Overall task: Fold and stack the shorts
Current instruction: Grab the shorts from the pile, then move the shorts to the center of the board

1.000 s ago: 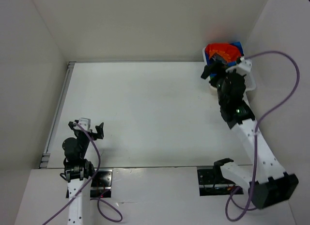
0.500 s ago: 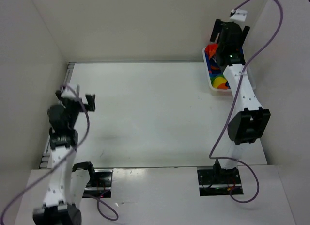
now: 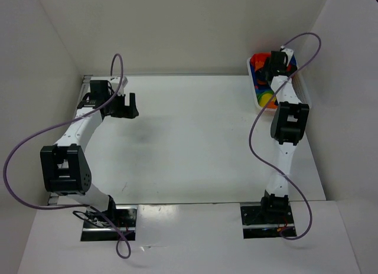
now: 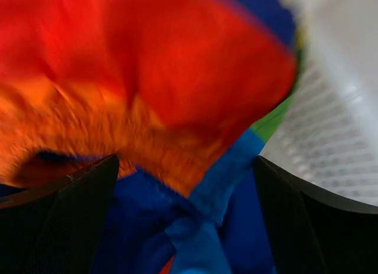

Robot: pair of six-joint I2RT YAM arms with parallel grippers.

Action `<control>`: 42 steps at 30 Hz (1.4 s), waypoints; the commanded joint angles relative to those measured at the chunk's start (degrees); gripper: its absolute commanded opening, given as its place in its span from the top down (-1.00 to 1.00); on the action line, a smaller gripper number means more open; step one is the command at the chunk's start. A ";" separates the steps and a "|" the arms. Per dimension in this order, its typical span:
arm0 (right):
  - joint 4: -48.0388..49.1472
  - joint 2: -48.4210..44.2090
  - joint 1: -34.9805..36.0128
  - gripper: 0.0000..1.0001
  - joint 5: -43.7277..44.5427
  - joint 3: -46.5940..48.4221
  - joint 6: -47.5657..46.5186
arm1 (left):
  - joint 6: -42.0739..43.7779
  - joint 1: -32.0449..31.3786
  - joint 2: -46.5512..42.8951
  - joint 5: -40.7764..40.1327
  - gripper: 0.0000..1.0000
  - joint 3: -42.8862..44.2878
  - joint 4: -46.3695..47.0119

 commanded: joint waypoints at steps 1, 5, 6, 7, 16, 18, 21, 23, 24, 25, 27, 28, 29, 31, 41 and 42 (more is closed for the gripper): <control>-0.58 0.74 0.24 -0.97 -0.04 5.53 0.16 | 0.21 -0.48 1.46 0.12 -1.00 3.83 -4.49; -0.58 3.99 -0.90 -0.85 -0.57 6.85 0.16 | 0.21 -1.71 2.78 -0.93 -1.00 3.83 -4.49; -0.58 4.52 -0.91 -0.72 -0.57 7.64 0.16 | 0.21 -1.71 2.79 -1.46 -1.00 3.83 -4.49; -0.58 5.14 -1.43 -0.32 -0.57 7.65 0.77 | 0.21 -1.71 2.79 -1.46 -1.00 3.83 -4.49; -1.11 -2.49 -1.43 1.00 -1.09 8.17 -0.45 | 0.21 -1.71 -0.89 -3.12 -1.00 3.31 -3.26; -1.63 -5.56 -1.43 1.00 -3.72 9.22 0.42 | 0.21 -1.71 -2.48 -4.70 -1.00 2.69 -1.86; -1.64 -13.29 -1.43 1.00 -7.94 11.86 1.56 | 0.21 -1.71 -7.82 -8.04 -1.00 0.77 0.24; -1.64 -19.45 -0.38 1.00 -9.52 15.10 3.75 | 0.21 -1.71 -10.47 -9.28 -1.00 -0.64 1.39; -1.64 -21.38 -0.38 1.00 -11.97 16.16 4.81 | 0.21 -1.71 -13.27 -9.28 -1.00 -1.44 2.27; -1.64 -23.23 0.40 1.00 -13.39 17.13 5.95 | 0.21 -1.71 -14.77 -9.28 -1.00 -2.31 2.28; -0.94 -27.98 3.64 1.00 -15.41 19.07 7.72 | 0.21 -1.71 -19.15 -8.76 -1.00 -5.30 4.02; -0.94 -29.12 5.58 1.00 -16.03 20.20 7.72 | 0.21 -1.71 -20.66 -8.76 -1.00 -6.35 4.56; -0.41 -30.79 7.77 1.00 -16.82 20.74 8.24 | 0.21 -1.10 -21.98 -7.97 -1.00 -8.28 5.34; 0.20 -31.33 15.50 1.00 -18.84 21.35 9.12 | 0.21 -0.57 -25.59 -7.96 -1.00 -9.61 5.35; 2.84 -28.17 45.94 1.00 -19.46 25.06 7.89 | 0.21 2.51 -31.40 -13.84 -1.00 -10.15 8.86; 2.84 -28.17 45.94 1.00 -18.68 23.40 9.81 | 0.21 2.51 -31.40 -13.85 -1.00 -10.14 8.87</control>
